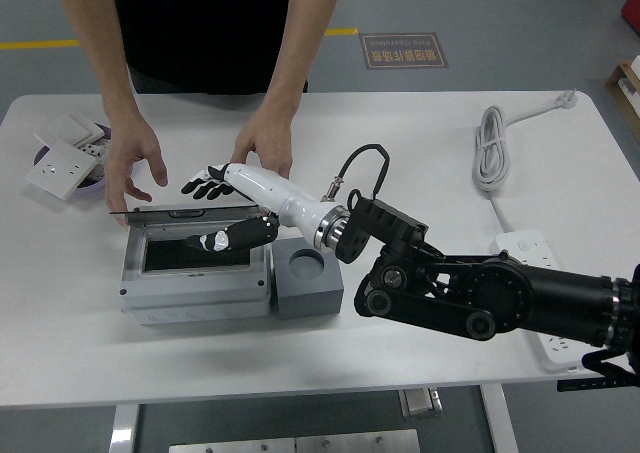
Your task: Pick up the cylinder from the cube,place it in the box,flap close box
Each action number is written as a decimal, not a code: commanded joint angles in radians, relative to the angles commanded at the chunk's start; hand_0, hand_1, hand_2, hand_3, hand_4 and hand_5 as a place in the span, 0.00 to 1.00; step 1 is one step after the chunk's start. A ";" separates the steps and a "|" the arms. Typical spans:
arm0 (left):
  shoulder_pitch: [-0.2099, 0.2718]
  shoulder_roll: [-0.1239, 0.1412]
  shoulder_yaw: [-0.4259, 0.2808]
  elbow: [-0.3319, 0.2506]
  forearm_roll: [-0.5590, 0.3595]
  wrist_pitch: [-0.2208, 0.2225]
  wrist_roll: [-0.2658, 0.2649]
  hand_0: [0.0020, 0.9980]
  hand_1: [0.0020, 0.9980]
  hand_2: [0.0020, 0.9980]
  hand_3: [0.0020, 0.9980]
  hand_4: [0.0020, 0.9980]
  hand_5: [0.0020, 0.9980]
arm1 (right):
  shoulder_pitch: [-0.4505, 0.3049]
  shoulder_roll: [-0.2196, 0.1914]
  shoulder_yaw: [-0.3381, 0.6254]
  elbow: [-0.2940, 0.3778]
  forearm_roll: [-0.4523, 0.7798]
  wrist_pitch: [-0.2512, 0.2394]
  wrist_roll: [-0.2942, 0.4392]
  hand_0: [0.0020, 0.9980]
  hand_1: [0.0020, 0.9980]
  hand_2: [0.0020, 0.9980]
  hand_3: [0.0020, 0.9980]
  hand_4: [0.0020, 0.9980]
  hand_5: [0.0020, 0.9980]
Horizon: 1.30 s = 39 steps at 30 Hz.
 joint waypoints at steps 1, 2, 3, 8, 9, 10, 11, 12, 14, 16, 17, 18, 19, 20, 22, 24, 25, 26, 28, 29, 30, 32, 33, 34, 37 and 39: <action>0.000 0.000 0.000 0.000 -0.001 0.000 0.000 0.92 0.85 0.86 0.95 0.00 0.00 | 0.001 -0.005 -0.007 0.009 0.001 0.000 -0.002 0.72 0.69 0.71 0.70 0.83 0.33; 0.000 0.001 0.001 0.000 -0.002 0.000 -0.001 0.92 0.85 0.86 0.95 0.00 0.00 | 0.002 -0.010 -0.016 0.020 0.002 -0.001 -0.004 0.72 0.69 0.71 0.70 0.83 0.33; 0.000 0.001 0.001 0.000 -0.003 0.001 -0.001 0.92 0.85 0.86 0.95 0.00 0.00 | 0.003 -0.014 -0.023 0.029 0.003 -0.001 -0.006 0.72 0.69 0.71 0.70 0.83 0.33; -0.001 0.003 0.006 0.000 -0.009 0.001 -0.006 0.92 0.85 0.86 0.95 0.00 0.00 | 0.002 -0.018 -0.065 0.056 0.020 0.020 -0.013 0.71 0.69 0.72 0.70 0.81 0.33; -0.001 0.003 0.007 0.000 -0.010 0.001 -0.007 0.92 0.85 0.86 0.95 0.00 0.00 | 0.000 -0.018 -0.069 0.056 0.024 0.026 -0.014 0.71 0.69 0.72 0.70 0.81 0.33; -0.001 0.003 0.008 0.000 -0.011 0.001 -0.008 0.92 0.85 0.86 0.95 0.00 0.00 | -0.002 -0.019 -0.070 0.056 0.026 0.030 -0.015 0.71 0.69 0.72 0.70 0.81 0.33; -0.001 0.003 0.008 0.000 -0.012 0.001 -0.008 0.92 0.85 0.86 0.95 0.00 0.00 | -0.003 -0.019 -0.071 0.056 0.028 0.033 -0.016 0.71 0.69 0.72 0.68 0.71 0.36; -0.001 0.003 0.008 0.000 -0.012 0.001 -0.008 0.92 0.85 0.86 0.95 0.00 0.00 | -0.006 -0.020 -0.068 0.055 0.030 0.034 -0.015 0.71 0.69 0.72 0.68 0.71 0.36; 0.000 0.003 0.008 0.000 -0.013 0.002 -0.009 0.92 0.85 0.86 0.95 0.00 0.00 | -0.011 -0.023 -0.057 0.052 0.037 0.034 -0.013 0.71 0.69 0.72 0.68 0.71 0.36; 0.000 0.003 0.008 0.000 -0.014 0.003 -0.010 0.92 0.85 0.86 0.95 0.00 0.00 | -0.019 -0.027 -0.037 0.048 0.046 0.031 -0.009 0.71 0.69 0.72 0.68 0.71 0.36; 0.000 0.003 0.008 0.000 -0.015 0.004 -0.010 0.92 0.85 0.86 0.95 0.00 0.00 | -0.026 -0.032 -0.017 0.046 0.054 0.030 -0.005 0.71 0.69 0.72 0.69 0.60 0.39; 0.001 0.003 0.008 0.000 -0.015 0.004 -0.010 0.92 0.85 0.86 0.95 0.00 0.00 | -0.031 -0.035 -0.003 0.045 0.057 0.029 -0.003 0.71 0.69 0.72 0.69 0.60 0.39; 0.002 0.002 0.008 0.000 -0.017 0.004 -0.011 0.92 0.85 0.86 0.95 0.00 0.00 | -0.041 -0.042 0.019 0.045 0.058 0.026 0.000 0.71 0.69 0.72 0.69 0.60 0.39; 0.002 0.002 0.009 0.000 -0.019 0.005 -0.011 0.92 0.85 0.86 0.95 0.00 0.00 | -0.052 -0.049 0.041 0.045 0.057 0.022 0.003 0.71 0.69 0.72 0.69 0.60 0.39; 0.004 0.001 0.011 0.000 -0.023 0.005 -0.012 0.92 0.85 0.86 0.95 0.00 0.00 | -0.080 -0.065 0.086 0.049 0.049 0.012 0.009 0.71 0.69 0.72 0.69 0.60 0.39; 0.006 -0.001 0.012 0.000 -0.025 0.006 -0.011 0.92 0.85 0.86 0.95 0.00 0.00 | -0.115 -0.082 0.139 0.056 0.026 0.003 0.017 0.70 0.69 0.73 0.69 0.54 0.43; 0.008 -0.003 0.014 0.000 -0.028 0.006 -0.011 0.92 0.85 0.86 0.95 0.00 0.00 | -0.139 -0.092 0.177 0.062 0.005 -0.002 0.025 0.70 0.69 0.73 0.69 0.54 0.43; 0.010 -0.004 0.016 0.000 -0.032 0.007 -0.012 0.92 0.85 0.86 0.95 0.00 0.00 | -0.163 -0.100 0.210 0.066 -0.017 -0.006 0.033 0.70 0.69 0.73 0.69 0.54 0.43; 0.014 -0.007 0.019 0.000 -0.036 0.007 -0.010 0.92 0.85 0.86 0.95 0.00 0.00 | -0.202 -0.111 0.274 0.072 -0.052 -0.007 0.054 0.70 0.69 0.73 0.69 0.54 0.43; 0.016 -0.008 0.020 0.000 -0.037 0.008 -0.009 0.92 0.85 0.86 0.95 0.00 0.00 | -0.222 -0.114 0.306 0.073 -0.070 -0.007 0.062 0.70 0.69 0.72 0.69 0.52 0.45; 0.018 -0.009 0.022 0.000 -0.039 0.008 -0.008 0.92 0.85 0.86 0.95 0.00 0.00 | -0.242 -0.118 0.337 0.074 -0.087 -0.007 0.072 0.70 0.69 0.72 0.69 0.52 0.45; 0.023 -0.010 0.028 0.000 -0.042 0.009 -0.005 0.92 0.85 0.86 0.95 0.00 0.00 | -0.290 -0.126 0.409 0.073 -0.120 -0.006 0.099 0.70 0.69 0.72 0.69 0.52 0.45; 0.026 -0.011 0.031 0.000 -0.043 0.009 -0.004 0.92 0.85 0.86 0.95 0.00 0.00 | -0.314 -0.129 0.447 0.072 -0.130 -0.004 0.111 0.70 0.69 0.72 0.69 0.52 0.45; 0.028 -0.011 0.033 0.000 -0.043 0.009 -0.003 0.92 0.85 0.86 0.95 0.00 0.00 | -0.334 -0.132 0.478 0.071 -0.135 -0.002 0.120 0.70 0.69 0.72 0.69 0.52 0.45; 0.034 -0.013 0.035 0.000 -0.041 0.011 0.002 0.92 0.85 0.86 0.95 0.00 0.00 | -0.403 -0.138 0.573 0.067 -0.143 0.004 0.160 0.70 0.68 0.72 0.68 0.56 0.47; 0.036 -0.016 0.038 0.000 -0.042 0.012 0.003 0.92 0.85 0.86 0.95 0.00 0.00 | -0.449 -0.135 0.635 0.067 -0.143 0.008 0.186 0.70 0.68 0.72 0.68 0.56 0.47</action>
